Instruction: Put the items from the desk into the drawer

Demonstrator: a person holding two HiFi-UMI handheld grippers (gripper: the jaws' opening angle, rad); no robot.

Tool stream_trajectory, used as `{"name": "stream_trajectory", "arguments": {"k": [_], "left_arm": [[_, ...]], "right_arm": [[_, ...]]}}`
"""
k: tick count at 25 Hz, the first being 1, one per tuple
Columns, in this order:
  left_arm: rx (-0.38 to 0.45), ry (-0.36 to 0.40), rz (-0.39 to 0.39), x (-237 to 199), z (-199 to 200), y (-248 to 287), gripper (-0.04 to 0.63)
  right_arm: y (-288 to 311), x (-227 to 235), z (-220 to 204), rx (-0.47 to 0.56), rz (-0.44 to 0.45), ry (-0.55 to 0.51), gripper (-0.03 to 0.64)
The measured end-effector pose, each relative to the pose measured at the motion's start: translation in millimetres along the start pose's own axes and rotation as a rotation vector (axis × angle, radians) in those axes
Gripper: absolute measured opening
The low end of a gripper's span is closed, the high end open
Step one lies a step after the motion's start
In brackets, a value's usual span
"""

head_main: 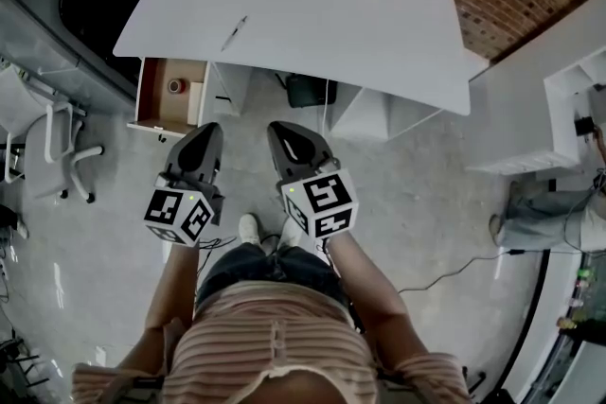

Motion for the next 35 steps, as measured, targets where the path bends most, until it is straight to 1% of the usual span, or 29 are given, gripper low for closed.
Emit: {"name": "stream_trajectory", "arguments": {"k": [6,10,14,20,23,27,35], "left_arm": [[-0.015,0.050,0.024,6.4,-1.6,10.5,0.009],[-0.011,0.073,0.045,8.5,2.0,17.4,0.009],[0.003,0.086,0.068,11.2,5.1,23.0,0.009],[-0.001,0.094,0.110,4.1,17.1,34.7,0.009],[-0.022,0.111,0.130,-8.3,19.4,46.6,0.011],[-0.056,0.125,0.143,-35.5,20.3,72.9,0.011],[-0.146,0.120,0.140,-115.8,32.0,145.0,0.012]], "right_arm": [[-10.9,12.6,-2.8,0.011,-0.002,0.009,0.017],[-18.3,25.4,-5.2,0.010,-0.017,0.000,0.017],[-27.2,35.6,-3.4,0.025,-0.031,-0.010,0.017],[-29.5,47.4,9.5,0.055,-0.043,-0.020,0.017],[-20.0,55.7,10.4,0.055,-0.048,-0.011,0.017],[7.7,68.9,9.0,0.038,-0.051,-0.002,0.017],[94.7,100.0,17.6,-0.014,-0.085,0.019,0.017]]}}
Point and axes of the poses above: the fingertips, and each gripper's own axes: y forward along the fingers, x to its right, z out of its top, the point moved 1 cm from there along -y, backward along the fingers, and after that the axes turned 10 degrees about -y, right-handed, at the moved point
